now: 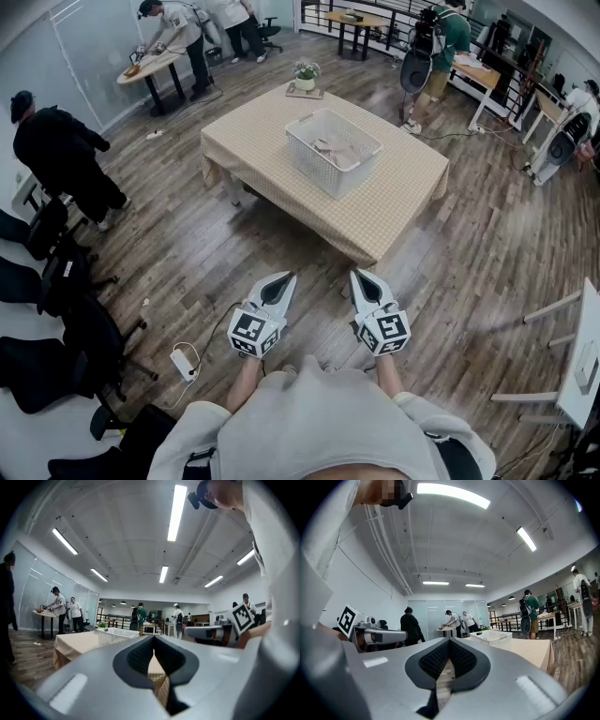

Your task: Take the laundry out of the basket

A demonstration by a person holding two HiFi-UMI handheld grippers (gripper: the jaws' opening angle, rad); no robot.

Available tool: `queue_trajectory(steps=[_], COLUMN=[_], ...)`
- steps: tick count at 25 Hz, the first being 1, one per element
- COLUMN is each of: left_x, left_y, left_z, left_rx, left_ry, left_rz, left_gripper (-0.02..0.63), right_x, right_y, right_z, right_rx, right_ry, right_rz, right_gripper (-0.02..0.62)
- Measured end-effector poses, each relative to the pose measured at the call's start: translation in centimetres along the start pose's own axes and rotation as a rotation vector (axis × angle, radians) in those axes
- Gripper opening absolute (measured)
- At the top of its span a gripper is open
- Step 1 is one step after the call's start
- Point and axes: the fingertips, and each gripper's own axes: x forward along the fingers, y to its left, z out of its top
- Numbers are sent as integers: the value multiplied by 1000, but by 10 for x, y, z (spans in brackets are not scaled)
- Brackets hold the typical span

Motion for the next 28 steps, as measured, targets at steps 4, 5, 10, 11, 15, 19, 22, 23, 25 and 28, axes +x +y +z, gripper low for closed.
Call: queue_trajectory(steps=[4, 5, 10, 11, 15, 19, 22, 23, 25, 28], left_x=[-4, -4, -5, -2, 7, 9, 24, 28, 34, 43], left_y=[1, -1, -12, -14, -17, -26, -43, -48, -55, -64], left_z=[0, -1, -3, -3, -5, -12, -9, -8, -6, -6], left_rx=[-6, -8, -18, -20, -19, -34, -33, -32, -30, -26], left_ry=[1, 2, 7, 6, 24, 31, 15, 12, 10, 8], left_rz=[27, 30, 38, 38, 33, 36, 10, 4, 2, 2], left_gripper=[11, 11, 11, 11, 11, 11, 11, 11, 11, 11], right_x=[0, -2, -11, -12, -11, -20, -28, -29, -31, -35], right_y=[2, 2, -1, -3, -10, -10, -18, -20, -20, -25], right_z=[-1, -1, -1, 0, -1, -5, 3, 6, 9, 11], right_rx=[-4, -5, -5, -6, 10, 32, 20, 17, 14, 11], right_ry=[8, 9, 15, 15, 8, 0, -17, -23, -33, -42], right_rz=[22, 24, 34, 36, 42, 82, 93, 98, 115, 133], right_gripper=[-3, -3, -3, -3, -3, -2, -2, -2, -2, -2])
